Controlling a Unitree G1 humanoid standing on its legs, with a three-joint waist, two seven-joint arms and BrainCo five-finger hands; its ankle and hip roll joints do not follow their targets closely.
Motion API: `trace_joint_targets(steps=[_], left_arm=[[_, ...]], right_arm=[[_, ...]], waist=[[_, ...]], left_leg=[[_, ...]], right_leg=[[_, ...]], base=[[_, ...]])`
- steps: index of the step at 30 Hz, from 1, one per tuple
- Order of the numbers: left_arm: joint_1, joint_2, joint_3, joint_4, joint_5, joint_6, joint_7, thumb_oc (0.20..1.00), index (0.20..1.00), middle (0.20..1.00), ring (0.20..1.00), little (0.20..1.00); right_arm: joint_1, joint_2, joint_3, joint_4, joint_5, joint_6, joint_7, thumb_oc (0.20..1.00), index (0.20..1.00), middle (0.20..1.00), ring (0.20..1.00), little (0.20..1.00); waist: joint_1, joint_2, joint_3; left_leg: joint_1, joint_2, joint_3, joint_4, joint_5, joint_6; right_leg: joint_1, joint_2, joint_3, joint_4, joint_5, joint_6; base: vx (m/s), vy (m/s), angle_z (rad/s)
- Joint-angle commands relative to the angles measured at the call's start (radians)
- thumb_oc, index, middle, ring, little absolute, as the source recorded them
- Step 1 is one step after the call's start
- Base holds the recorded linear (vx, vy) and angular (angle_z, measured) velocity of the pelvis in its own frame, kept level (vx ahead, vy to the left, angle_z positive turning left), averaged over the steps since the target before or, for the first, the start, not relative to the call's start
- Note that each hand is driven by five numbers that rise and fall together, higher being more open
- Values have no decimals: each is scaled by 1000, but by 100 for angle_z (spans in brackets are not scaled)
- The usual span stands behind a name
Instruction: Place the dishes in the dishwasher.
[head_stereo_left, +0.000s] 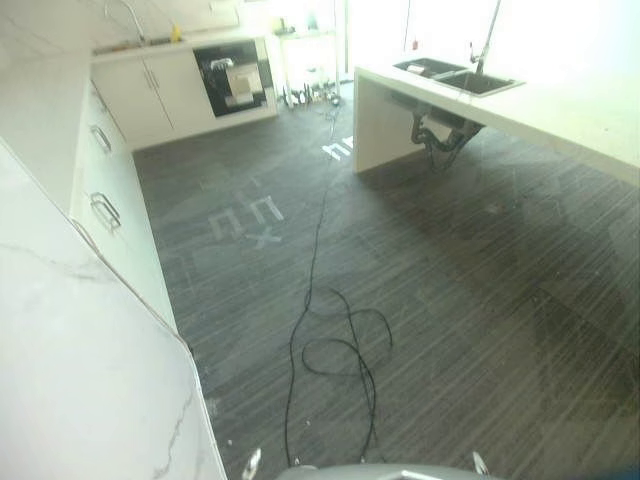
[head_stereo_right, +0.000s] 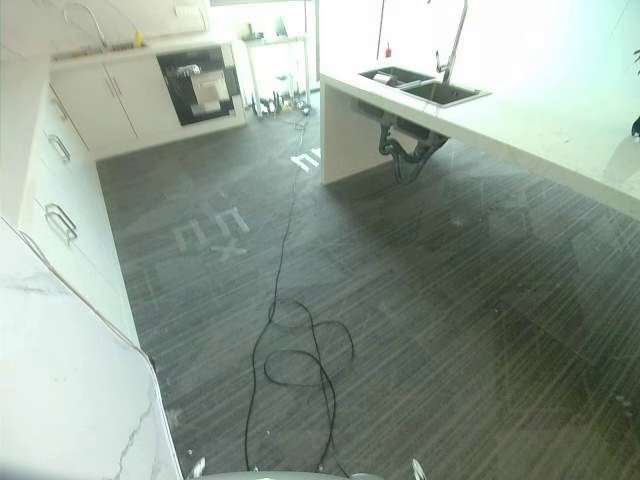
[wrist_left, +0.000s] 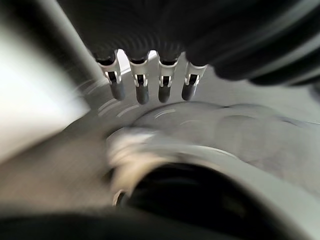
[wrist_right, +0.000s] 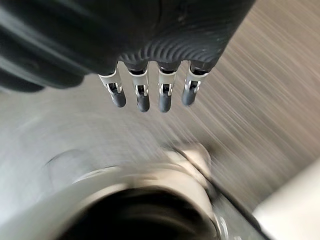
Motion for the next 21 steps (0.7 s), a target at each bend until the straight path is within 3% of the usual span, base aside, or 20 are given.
trace_joint_targets(steps=[1, 7, 21], left_arm=[[-151, -21, -76, 16, -25, 59, -151, 1000, 1000, 1000, 1000, 1000], [-154, -25, -116, -11, 45, 0, -233, 1000, 1000, 1000, 1000, 1000], [-144, -32, -85, 1, -105, -38, -163, 1000, 1000, 1000, 1000, 1000]], right_arm=[[-123, 4, -27, 63, 97, -12, 58, 1000, 1000, 1000, 1000, 1000], [-125, 3, -33, 52, 92, -37, 90, 1000, 1000, 1000, 1000, 1000], [-111, 7, 1, 66, 54, 8, 78, 1000, 1000, 1000, 1000, 1000]], waist=[[-29, 16, 69], [-37, 19, 62], [-26, 6, 63]], left_leg=[[135, 51, 65, -194, 71, -67], [141, 56, 76, -198, 71, -70], [136, 55, 78, -195, 75, -72]], right_leg=[[105, -73, -64, -195, 106, 120], [107, -68, -64, -194, 102, 121], [110, -68, -74, -198, 104, 118]], base=[[6, 0, 6], [1, 5, 2], [-21, 2, -3]])
